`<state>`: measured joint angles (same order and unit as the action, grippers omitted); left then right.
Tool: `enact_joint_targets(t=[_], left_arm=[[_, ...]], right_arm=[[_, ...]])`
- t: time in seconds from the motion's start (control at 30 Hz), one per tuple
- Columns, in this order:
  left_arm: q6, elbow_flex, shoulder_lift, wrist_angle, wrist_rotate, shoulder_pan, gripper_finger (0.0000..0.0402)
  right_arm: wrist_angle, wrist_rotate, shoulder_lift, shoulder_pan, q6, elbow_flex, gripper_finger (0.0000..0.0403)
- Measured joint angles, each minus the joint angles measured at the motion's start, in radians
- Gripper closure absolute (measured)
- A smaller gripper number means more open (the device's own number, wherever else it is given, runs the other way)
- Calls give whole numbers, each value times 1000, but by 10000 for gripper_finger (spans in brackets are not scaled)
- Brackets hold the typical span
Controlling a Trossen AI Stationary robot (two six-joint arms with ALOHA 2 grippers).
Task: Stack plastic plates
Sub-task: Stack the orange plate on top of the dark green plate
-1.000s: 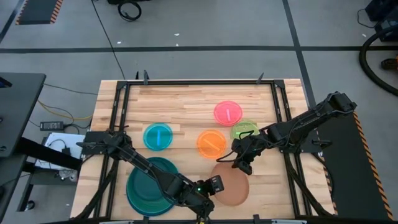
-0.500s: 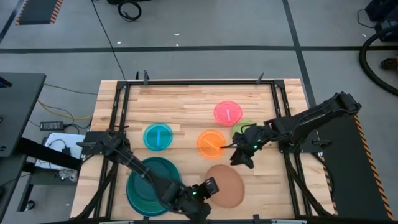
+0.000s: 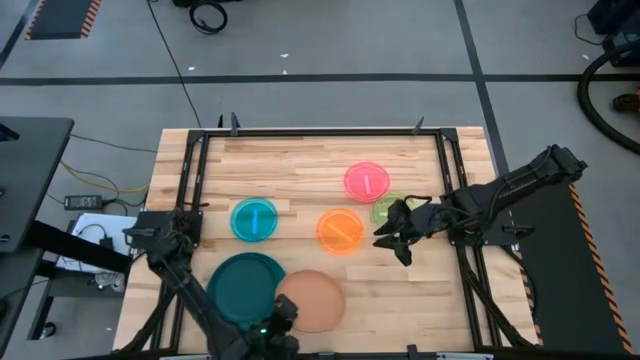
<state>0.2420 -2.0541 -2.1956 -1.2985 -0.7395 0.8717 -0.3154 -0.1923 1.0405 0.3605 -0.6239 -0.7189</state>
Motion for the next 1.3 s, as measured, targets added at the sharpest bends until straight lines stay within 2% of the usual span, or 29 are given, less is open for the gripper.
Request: enact_joint_targets(t=[0.2, 0.33, 0.57, 0.77, 1.17, 1.3], left_arm=[[309, 0, 0, -179, -1, 59, 344], [478, 0, 0, -272, 10, 102, 344], [661, -1, 0, -271, 160, 140, 344], [704, -1, 0, -273, 209, 152, 344], [769, -1, 0, -273, 320, 154, 344], [769, -1, 0, -273, 391, 154, 344]], right_arm=[[34, -72, 75, 36, -3, 0, 231], [126, -103, 142, 61, -9, 0, 231], [318, -120, 258, 98, -2, 1, 231], [343, -100, 300, 111, -4, 1, 231], [345, -102, 296, 115, -2, 1, 233], [345, -102, 296, 115, -1, 1, 233]])
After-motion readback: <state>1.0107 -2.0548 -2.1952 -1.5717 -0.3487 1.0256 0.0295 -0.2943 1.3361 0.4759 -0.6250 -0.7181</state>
